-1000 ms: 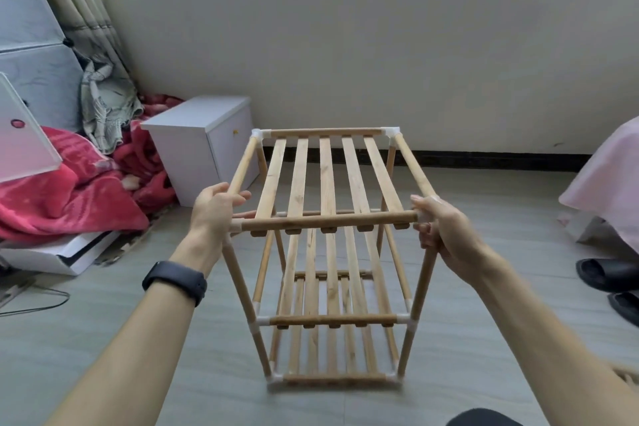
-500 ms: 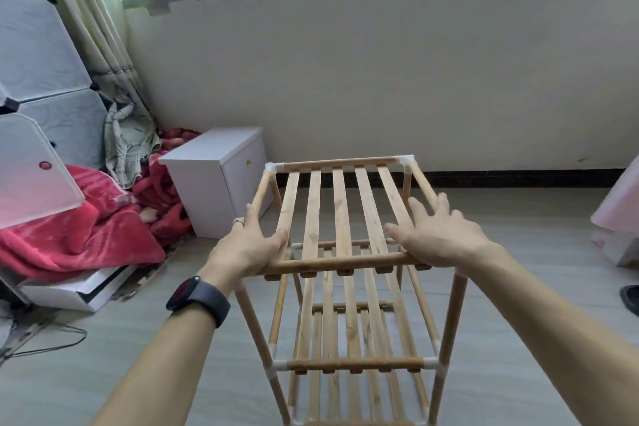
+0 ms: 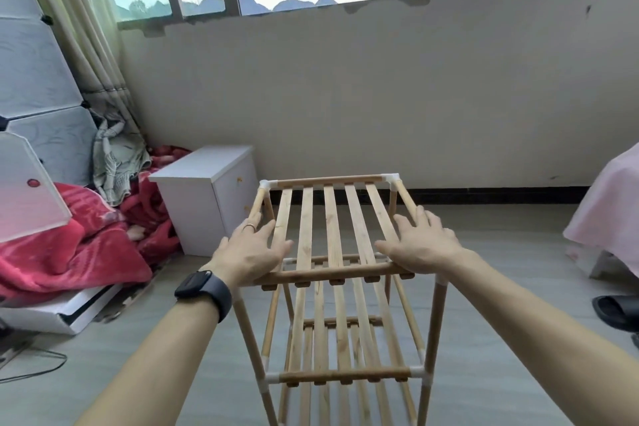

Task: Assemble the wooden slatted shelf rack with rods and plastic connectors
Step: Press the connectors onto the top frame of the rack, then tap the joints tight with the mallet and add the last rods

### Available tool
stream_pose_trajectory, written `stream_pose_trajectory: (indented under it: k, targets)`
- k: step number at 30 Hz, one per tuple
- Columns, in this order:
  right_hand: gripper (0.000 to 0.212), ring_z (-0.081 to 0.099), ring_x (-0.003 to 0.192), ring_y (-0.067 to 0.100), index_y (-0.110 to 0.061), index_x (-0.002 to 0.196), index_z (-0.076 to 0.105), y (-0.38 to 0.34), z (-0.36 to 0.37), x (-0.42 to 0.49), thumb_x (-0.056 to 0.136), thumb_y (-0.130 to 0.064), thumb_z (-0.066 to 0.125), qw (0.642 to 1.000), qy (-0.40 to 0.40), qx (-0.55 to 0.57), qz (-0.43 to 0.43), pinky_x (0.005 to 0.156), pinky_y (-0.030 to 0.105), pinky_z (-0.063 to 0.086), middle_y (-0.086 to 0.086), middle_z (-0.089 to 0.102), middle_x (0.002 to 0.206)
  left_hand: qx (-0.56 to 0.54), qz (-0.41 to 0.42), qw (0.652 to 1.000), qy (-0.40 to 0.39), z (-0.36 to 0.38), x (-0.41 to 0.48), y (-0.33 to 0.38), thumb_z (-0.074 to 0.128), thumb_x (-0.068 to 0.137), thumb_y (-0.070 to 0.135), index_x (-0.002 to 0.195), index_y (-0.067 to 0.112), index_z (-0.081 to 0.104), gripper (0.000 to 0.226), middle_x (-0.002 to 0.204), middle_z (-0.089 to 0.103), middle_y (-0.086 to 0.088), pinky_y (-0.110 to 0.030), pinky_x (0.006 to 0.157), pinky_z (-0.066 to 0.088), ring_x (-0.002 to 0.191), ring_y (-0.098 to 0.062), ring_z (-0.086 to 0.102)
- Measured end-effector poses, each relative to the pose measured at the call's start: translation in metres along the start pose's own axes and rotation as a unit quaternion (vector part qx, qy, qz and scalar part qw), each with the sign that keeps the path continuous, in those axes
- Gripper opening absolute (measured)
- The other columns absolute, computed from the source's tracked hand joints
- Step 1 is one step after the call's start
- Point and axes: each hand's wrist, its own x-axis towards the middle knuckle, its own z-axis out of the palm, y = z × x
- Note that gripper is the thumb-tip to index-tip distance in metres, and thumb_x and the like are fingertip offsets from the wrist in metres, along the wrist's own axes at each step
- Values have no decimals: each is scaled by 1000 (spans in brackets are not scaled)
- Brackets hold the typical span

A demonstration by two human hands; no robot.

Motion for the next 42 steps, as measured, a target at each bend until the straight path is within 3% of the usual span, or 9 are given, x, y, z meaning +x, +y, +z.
stream_pose_trajectory:
  k: [3, 6, 9, 12, 17, 20, 25, 32, 42]
  targets:
    - [95, -14, 155, 34, -36, 161, 10, -3, 2, 7, 85, -87, 32, 999, -33, -13, -29, 122, 61, 9, 18, -8, 169, -8, 0, 999, -49, 5, 7, -3, 33, 89, 81, 159, 43, 12, 83, 170, -2, -3, -57, 122, 3, 155, -20, -12]
    - [93, 0, 157, 34, -41, 157, 26, 0, 5, 8, 79, -92, 27, 999, -2, -17, -39, 118, 60, 23, 12, 14, 168, -16, 8, 999, -27, 11, 8, -2, 33, 85, 85, 155, 52, 18, 78, 169, 5, -1, -56, 122, 8, 155, -21, -11]
    - [60, 57, 121, 26, -30, 120, 65, 1, 8, 8, 87, -68, 31, 978, 190, 56, -72, 82, 41, 50, -2, 64, 113, -37, 13, 996, 85, 7, 10, 9, 39, 93, 68, 148, 41, 43, 62, 165, 26, 1, -55, 121, 22, 150, -25, 24]
    - [28, 65, 77, 22, -21, 88, 67, 7, 14, 8, 94, -36, 44, 914, 369, 114, -123, 57, 25, 36, -5, 61, 73, -9, 59, 970, 235, 4, 7, 36, 48, 99, 43, 138, 26, 58, 43, 146, 54, -4, -48, 114, 34, 133, -25, 49]
    - [33, 51, 108, 5, -15, 126, 56, 44, 41, -6, 98, -29, 50, 866, 391, 281, -131, 80, 10, 38, 0, 62, 118, -22, 352, 868, 350, 37, -20, 118, 64, 90, 17, 118, 13, 65, 28, 117, 67, -7, -42, 89, 53, 109, -25, 62]
    - [41, 51, 115, 4, -25, 132, 50, 102, 91, -38, 97, -44, 43, 863, 362, 351, -23, 91, 17, 42, -9, 55, 124, -16, 495, 816, 298, 86, -39, 168, 60, 89, 16, 114, 16, 64, 25, 109, 68, -5, -38, 80, 55, 98, -23, 64]
    - [39, 49, 128, 16, -24, 134, 50, 226, 206, -108, 98, -36, 56, 876, 224, 349, 248, 104, 34, 41, -5, 54, 133, 34, 566, 823, 41, 198, -59, 239, 56, 84, 12, 116, 20, 66, 33, 108, 69, -2, -38, 72, 53, 92, -25, 65]
    - [56, 32, 143, 32, -12, 149, 35, 369, 292, -148, 99, -32, 51, 870, -41, 224, 438, 113, 40, 32, 11, 37, 156, 32, 368, 894, -251, 356, -43, 292, 44, 99, 33, 152, 35, 29, 56, 158, 35, 1, -36, 110, 36, 143, -21, 32]
    - [71, 12, 152, 40, -1, 159, 7, 511, 365, -112, 105, -32, 41, 809, -78, 130, 567, 122, 41, 14, 23, 7, 166, 142, 257, 866, -405, 521, -39, 273, 33, 101, 57, 160, 41, -1, 70, 168, -16, 1, -54, 123, 8, 155, -34, -11]
